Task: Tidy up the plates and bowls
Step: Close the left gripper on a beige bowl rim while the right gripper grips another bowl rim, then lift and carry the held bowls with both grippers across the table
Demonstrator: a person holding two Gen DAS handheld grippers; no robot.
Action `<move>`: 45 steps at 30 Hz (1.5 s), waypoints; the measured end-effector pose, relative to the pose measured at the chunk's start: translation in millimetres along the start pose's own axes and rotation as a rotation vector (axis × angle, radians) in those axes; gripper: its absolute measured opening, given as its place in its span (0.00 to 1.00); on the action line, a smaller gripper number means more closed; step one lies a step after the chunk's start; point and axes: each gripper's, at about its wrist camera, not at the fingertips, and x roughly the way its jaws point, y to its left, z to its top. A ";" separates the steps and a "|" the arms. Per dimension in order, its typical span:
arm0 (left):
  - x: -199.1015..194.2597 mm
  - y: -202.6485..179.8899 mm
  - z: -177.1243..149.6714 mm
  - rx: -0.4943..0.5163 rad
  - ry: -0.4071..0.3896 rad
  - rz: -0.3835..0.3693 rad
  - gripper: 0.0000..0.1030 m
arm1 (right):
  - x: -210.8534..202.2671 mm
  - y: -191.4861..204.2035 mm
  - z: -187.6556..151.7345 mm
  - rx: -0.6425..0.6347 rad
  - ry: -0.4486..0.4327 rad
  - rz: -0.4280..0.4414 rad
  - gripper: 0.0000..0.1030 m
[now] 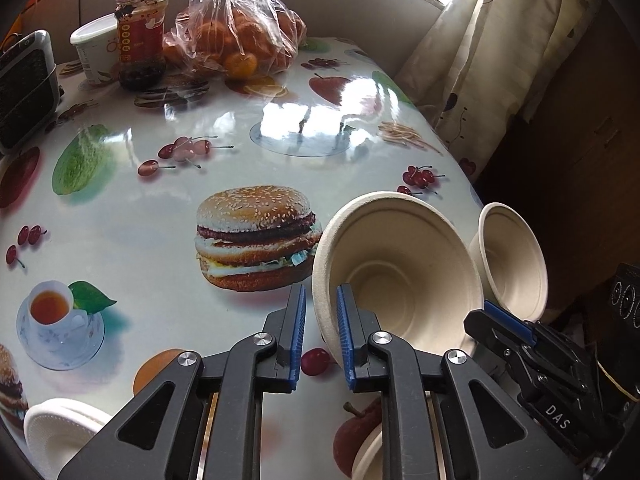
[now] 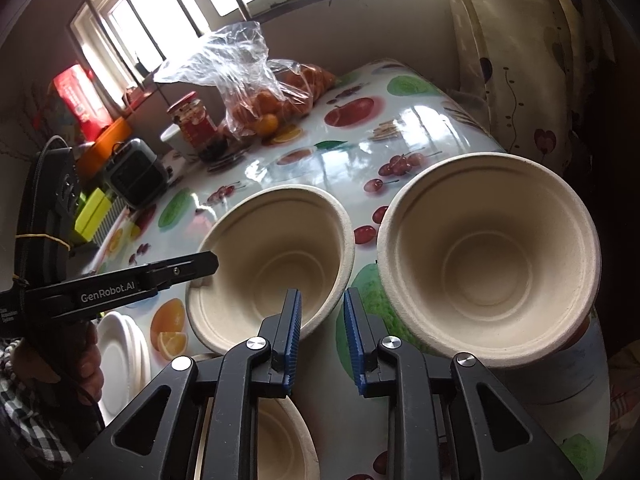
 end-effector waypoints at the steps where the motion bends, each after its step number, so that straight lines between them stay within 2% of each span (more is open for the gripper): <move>1: 0.3 -0.1 0.1 0.001 0.001 0.000 0.15 | 0.2 -0.4 -0.1 0.003 0.001 -0.003 0.21; 8: 0.7 0.4 0.2 0.002 0.001 -0.002 0.11 | 1.4 -0.7 -0.2 0.001 0.003 0.001 0.19; 25: -4.9 -3.8 -0.7 0.009 -0.016 -0.004 0.11 | -0.4 -2.6 1.9 0.008 -0.013 -0.007 0.19; 45: -35.1 -14.3 -8.9 0.037 -0.086 -0.016 0.11 | -25.7 7.6 1.7 -0.015 -0.065 -0.003 0.19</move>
